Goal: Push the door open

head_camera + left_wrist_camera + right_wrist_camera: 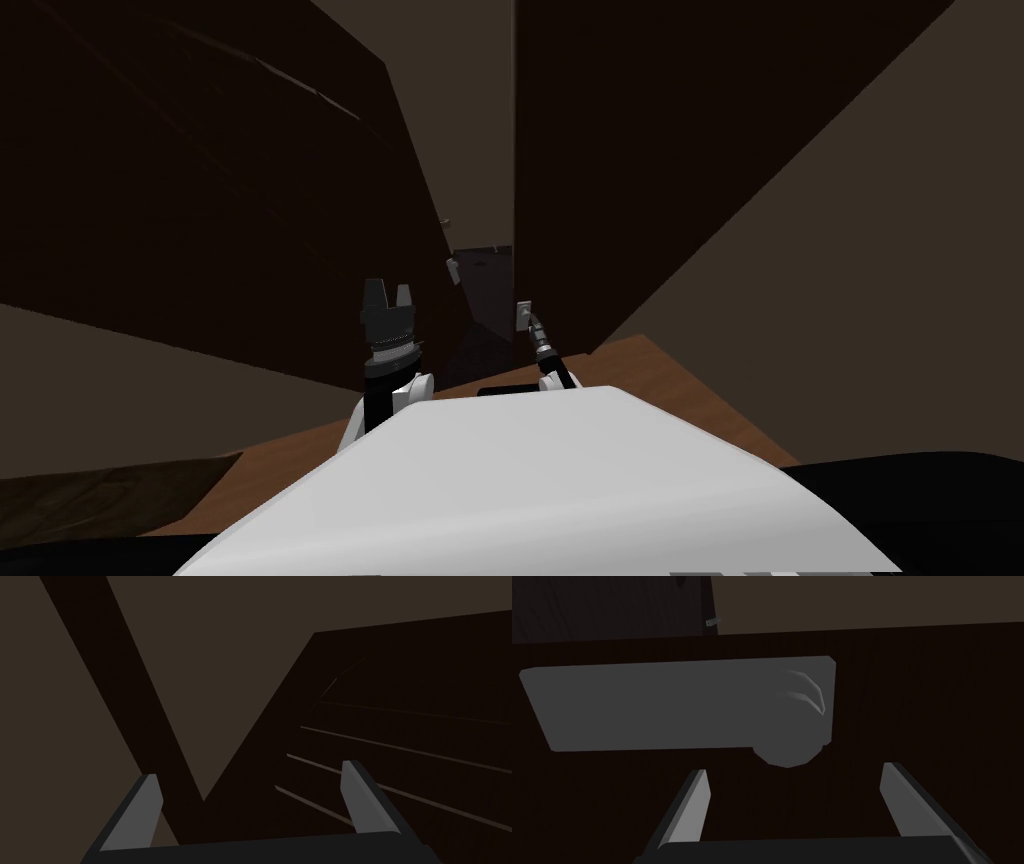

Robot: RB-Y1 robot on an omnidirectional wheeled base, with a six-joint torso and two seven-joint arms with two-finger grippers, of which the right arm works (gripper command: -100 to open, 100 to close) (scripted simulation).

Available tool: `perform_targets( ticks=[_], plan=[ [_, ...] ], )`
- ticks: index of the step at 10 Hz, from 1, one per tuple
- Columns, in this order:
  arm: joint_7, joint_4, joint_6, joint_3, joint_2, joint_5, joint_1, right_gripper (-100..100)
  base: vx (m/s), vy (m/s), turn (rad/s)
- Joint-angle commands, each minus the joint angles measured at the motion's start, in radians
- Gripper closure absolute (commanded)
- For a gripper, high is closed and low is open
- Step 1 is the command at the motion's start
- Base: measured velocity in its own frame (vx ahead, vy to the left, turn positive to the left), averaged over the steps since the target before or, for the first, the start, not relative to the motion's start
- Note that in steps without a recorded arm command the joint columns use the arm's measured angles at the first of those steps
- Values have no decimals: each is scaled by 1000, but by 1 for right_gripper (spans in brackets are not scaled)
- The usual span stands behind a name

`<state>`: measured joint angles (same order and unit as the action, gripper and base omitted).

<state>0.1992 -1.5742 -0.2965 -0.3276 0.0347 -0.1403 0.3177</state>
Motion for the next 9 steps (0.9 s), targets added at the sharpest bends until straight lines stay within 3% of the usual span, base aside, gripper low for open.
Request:
perform_targets(
  ticks=[1, 3, 4, 5, 9],
  plan=[
    [-1, 11, 2, 6, -10, 0, -11, -100, 179, 50, 13],
    [-3, 23, 6, 14, -29, 1, -25, -100, 165, 37, 12],
    [-2, 19, 4, 11, -23, 1, -20, -100, 77, 9, 3],
    [-2, 19, 4, 11, -23, 1, -20, 100, -11, 0, -3],
    [-2, 19, 4, 11, -23, 1, -20, 100, -17, -3, 1]
  ],
)
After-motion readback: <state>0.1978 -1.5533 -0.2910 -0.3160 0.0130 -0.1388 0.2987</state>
